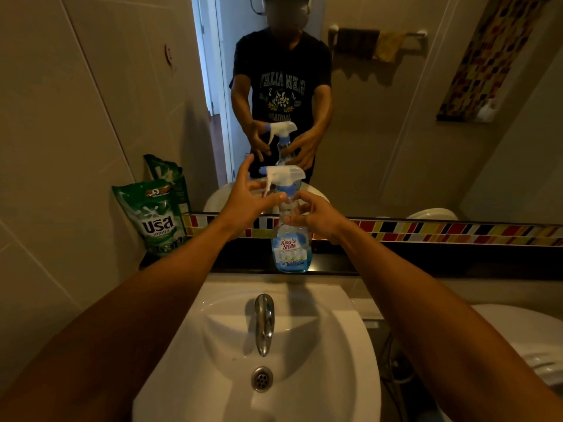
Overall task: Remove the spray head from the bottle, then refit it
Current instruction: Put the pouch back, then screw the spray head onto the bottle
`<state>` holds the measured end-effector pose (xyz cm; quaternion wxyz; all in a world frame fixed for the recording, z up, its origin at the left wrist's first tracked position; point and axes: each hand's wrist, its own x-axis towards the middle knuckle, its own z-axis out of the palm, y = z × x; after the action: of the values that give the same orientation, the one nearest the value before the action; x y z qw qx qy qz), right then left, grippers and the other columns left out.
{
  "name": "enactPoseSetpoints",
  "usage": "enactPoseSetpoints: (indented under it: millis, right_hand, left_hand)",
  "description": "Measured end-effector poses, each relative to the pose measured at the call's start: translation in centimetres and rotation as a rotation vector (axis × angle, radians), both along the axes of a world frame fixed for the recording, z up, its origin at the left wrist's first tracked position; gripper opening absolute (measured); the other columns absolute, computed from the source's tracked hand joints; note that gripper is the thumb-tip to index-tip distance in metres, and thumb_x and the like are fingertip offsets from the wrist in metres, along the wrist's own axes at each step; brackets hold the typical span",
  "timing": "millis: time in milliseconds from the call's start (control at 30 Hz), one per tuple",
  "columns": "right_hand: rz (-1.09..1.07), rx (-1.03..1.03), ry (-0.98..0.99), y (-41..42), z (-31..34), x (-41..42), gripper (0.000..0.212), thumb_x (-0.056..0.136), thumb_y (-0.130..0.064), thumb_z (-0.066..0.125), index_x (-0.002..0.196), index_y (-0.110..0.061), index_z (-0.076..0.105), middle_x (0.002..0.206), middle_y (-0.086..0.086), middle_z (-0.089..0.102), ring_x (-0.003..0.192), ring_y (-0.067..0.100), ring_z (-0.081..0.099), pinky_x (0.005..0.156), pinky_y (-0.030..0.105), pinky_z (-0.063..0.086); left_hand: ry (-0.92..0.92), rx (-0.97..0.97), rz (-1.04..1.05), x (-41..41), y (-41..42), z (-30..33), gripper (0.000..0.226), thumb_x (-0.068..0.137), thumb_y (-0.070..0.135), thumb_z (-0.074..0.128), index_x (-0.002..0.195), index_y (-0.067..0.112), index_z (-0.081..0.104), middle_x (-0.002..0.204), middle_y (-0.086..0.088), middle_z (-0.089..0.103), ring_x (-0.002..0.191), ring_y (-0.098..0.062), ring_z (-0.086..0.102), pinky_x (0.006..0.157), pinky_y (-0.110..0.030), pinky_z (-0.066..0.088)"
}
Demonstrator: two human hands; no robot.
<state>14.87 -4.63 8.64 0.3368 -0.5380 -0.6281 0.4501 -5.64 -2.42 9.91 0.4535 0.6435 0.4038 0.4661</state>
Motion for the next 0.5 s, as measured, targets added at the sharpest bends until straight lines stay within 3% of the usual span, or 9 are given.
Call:
enactPoseSetpoints:
  millis: [67, 167, 300, 367, 500]
  right_hand:
    - [-0.027, 0.002, 0.013, 0.1, -0.8, 0.4, 0.048, 0.090, -0.007, 0.077, 0.134, -0.019, 0.060, 0.112, 0.013, 0.073, 0.108, 0.029, 0.072, 0.096, 0.051, 0.060]
    - [-0.054, 0.002, 0.031, 0.3, -1.9, 0.9, 0.054, 0.091, -0.003, 0.075, 0.138, -0.023, 0.058, 0.122, 0.017, 0.069, 0.114, 0.031, 0.069, 0.096, 0.049, 0.060]
    - [-0.100, 0.009, 0.033, 1.1, -3.6, 1.6, 0.062, 0.092, -0.002, 0.074, 0.146, -0.022, 0.052, 0.129, 0.018, 0.066, 0.121, 0.032, 0.065, 0.100, 0.051, 0.058]
    - [-0.117, 0.006, 0.043, 1.6, -4.4, 2.1, 0.063, 0.092, -0.002, 0.074, 0.147, -0.023, 0.051, 0.130, 0.017, 0.066, 0.121, 0.030, 0.066, 0.101, 0.051, 0.058]
    - [-0.117, -0.006, 0.076, 2.7, -5.6, 3.2, 0.062, 0.095, -0.002, 0.070, 0.149, -0.022, 0.048, 0.133, 0.011, 0.065, 0.118, 0.022, 0.066, 0.099, 0.046, 0.058]
  left_hand:
    - [0.006, -0.094, 0.071, 0.1, -1.0, -1.6, 0.092, 0.087, 0.026, 0.077, 0.158, 0.029, 0.019, 0.132, 0.000, 0.055, 0.119, -0.017, 0.058, 0.082, -0.026, 0.054]
    - [0.021, -0.221, 0.102, 0.4, -1.8, -5.1, 0.069, 0.092, 0.024, 0.071, 0.151, 0.020, 0.036, 0.124, 0.004, 0.057, 0.117, -0.018, 0.057, 0.079, -0.025, 0.050]
    - [0.098, -0.356, 0.088, 1.7, -2.0, -9.5, 0.058, 0.096, 0.023, 0.066, 0.149, 0.018, 0.043, 0.145, -0.003, 0.051, 0.131, -0.027, 0.052, 0.098, -0.041, 0.050]
    - [0.093, -0.378, 0.060, 2.9, -2.0, -10.8, 0.051, 0.099, 0.019, 0.062, 0.148, 0.019, 0.046, 0.145, 0.001, 0.048, 0.134, -0.027, 0.048, 0.103, -0.046, 0.046]
    - [0.066, -0.452, -0.038, 5.8, -1.6, -11.6, 0.048, 0.103, 0.009, 0.052, 0.149, 0.019, 0.042, 0.129, 0.008, 0.051, 0.119, -0.010, 0.049, 0.089, -0.027, 0.045]
